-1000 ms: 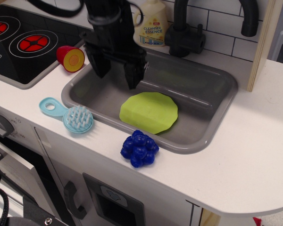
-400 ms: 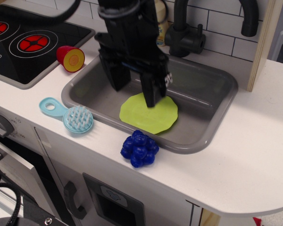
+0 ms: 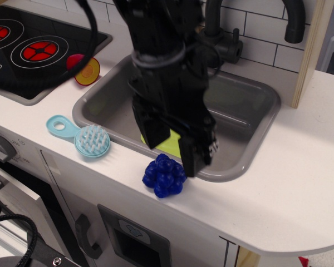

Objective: Put blueberries on plate sink

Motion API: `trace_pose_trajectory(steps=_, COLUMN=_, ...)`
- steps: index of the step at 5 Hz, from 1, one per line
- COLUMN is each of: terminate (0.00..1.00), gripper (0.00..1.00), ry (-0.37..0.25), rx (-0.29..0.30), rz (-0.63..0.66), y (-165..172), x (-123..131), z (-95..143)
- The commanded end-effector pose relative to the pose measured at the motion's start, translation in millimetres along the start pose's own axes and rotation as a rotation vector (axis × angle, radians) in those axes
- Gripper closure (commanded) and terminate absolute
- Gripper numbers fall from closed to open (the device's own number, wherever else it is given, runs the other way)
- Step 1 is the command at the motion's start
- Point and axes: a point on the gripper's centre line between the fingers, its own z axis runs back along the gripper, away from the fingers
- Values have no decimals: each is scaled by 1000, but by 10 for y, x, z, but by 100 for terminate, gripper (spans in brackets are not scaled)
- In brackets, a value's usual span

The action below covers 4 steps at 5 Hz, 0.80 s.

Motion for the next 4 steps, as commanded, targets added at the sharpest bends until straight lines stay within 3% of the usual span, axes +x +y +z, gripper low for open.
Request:
trace_pose_trajectory(steps=1, terminate=0, gripper=0, ry=-26, rx=24, rz=-23, y=105, x=18, z=-24)
trace_pose_trajectory(steps=4, terminate=0, gripper=0, ry=-45, rx=86, rz=-28, y=221, x=-26, z=-193)
